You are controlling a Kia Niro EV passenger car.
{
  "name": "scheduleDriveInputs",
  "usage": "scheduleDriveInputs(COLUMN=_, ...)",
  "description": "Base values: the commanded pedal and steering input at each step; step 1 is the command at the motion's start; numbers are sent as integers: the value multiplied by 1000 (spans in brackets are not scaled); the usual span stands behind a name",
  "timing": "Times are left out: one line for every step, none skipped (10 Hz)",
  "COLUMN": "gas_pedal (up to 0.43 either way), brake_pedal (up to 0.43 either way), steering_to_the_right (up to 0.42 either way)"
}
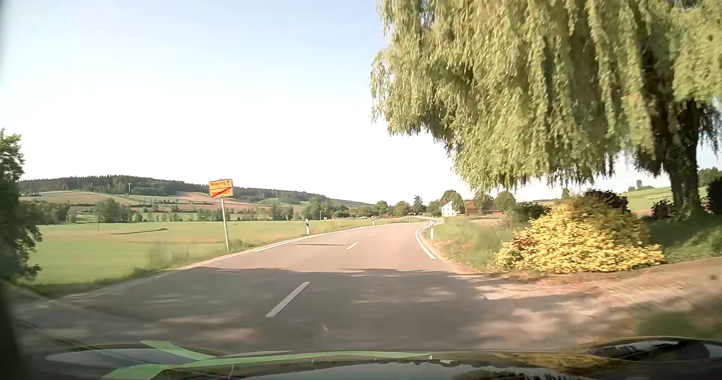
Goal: Follow the waypoints while adhering to traffic rules and regulations
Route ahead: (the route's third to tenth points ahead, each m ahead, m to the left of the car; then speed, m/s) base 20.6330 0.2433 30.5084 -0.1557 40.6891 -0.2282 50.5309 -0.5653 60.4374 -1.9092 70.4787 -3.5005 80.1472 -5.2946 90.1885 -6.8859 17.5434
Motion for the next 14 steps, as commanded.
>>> scheduleDriveInputs(gas_pedal=98, brake_pedal=0, steering_to_the_right=3)
scheduleDriveInputs(gas_pedal=98, brake_pedal=0, steering_to_the_right=4)
scheduleDriveInputs(gas_pedal=98, brake_pedal=0, steering_to_the_right=5)
scheduleDriveInputs(gas_pedal=87, brake_pedal=0, steering_to_the_right=6)
scheduleDriveInputs(gas_pedal=87, brake_pedal=0, steering_to_the_right=7)
scheduleDriveInputs(gas_pedal=98, brake_pedal=0, steering_to_the_right=7)
scheduleDriveInputs(gas_pedal=98, brake_pedal=0, steering_to_the_right=6)
scheduleDriveInputs(gas_pedal=110, brake_pedal=0, steering_to_the_right=5)
scheduleDriveInputs(gas_pedal=118, brake_pedal=0, steering_to_the_right=6)
scheduleDriveInputs(gas_pedal=130, brake_pedal=0, steering_to_the_right=5)
scheduleDriveInputs(gas_pedal=130, brake_pedal=0, steering_to_the_right=5)
scheduleDriveInputs(gas_pedal=130, brake_pedal=0, steering_to_the_right=5)
scheduleDriveInputs(gas_pedal=130, brake_pedal=0, steering_to_the_right=5)
scheduleDriveInputs(gas_pedal=130, brake_pedal=0, steering_to_the_right=5)
